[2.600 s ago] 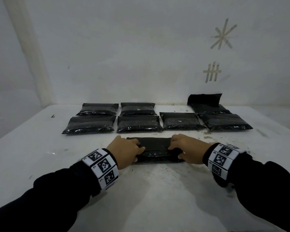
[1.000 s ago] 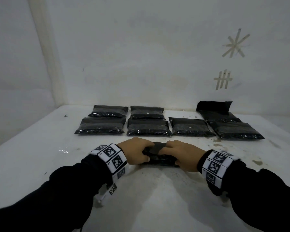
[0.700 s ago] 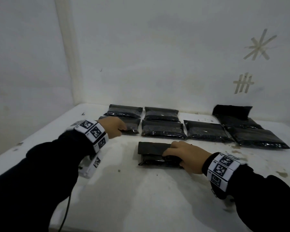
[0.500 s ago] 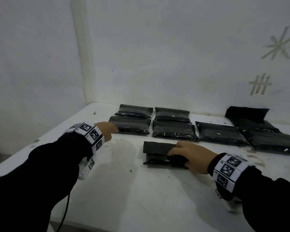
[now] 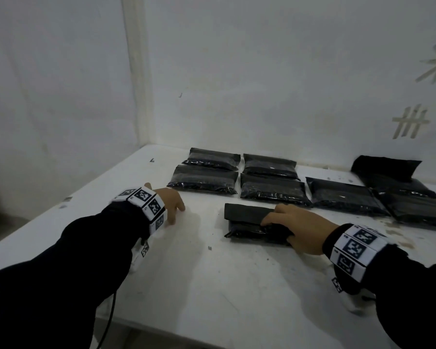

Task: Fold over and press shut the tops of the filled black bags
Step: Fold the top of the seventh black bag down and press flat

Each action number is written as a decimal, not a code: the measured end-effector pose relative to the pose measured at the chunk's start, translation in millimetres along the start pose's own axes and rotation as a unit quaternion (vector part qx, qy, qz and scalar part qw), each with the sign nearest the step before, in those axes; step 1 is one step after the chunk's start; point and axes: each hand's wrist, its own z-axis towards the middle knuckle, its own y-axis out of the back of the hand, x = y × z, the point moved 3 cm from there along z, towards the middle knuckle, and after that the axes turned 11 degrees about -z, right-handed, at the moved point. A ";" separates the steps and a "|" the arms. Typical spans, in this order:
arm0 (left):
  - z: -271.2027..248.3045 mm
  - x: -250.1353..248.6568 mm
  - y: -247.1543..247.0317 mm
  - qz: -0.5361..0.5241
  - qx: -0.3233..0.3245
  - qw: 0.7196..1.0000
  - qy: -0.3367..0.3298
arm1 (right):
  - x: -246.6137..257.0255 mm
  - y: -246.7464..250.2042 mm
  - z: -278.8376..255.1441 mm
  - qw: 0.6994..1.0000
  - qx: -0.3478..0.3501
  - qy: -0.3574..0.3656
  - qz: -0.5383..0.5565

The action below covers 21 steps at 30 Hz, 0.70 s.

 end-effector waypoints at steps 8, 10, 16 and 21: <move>5.0 13.3 -2.1 -0.016 -0.091 0.996 -0.014 | 1.4 -1.0 0.0 1.000 0.001 -0.007 -0.001; 3.4 12.1 -0.8 -0.023 -0.102 0.994 -0.025 | 1.9 -0.9 -0.2 1.000 -0.001 -0.008 -0.001; -5.5 3.3 16.2 -0.052 -0.095 0.992 -0.061 | 1.5 -3.3 -1.8 1.000 -0.004 -0.011 -0.004; -12.8 -10.5 47.7 -0.062 -0.090 0.988 -0.107 | 3.1 -2.9 -4.0 1.000 0.002 -0.018 0.001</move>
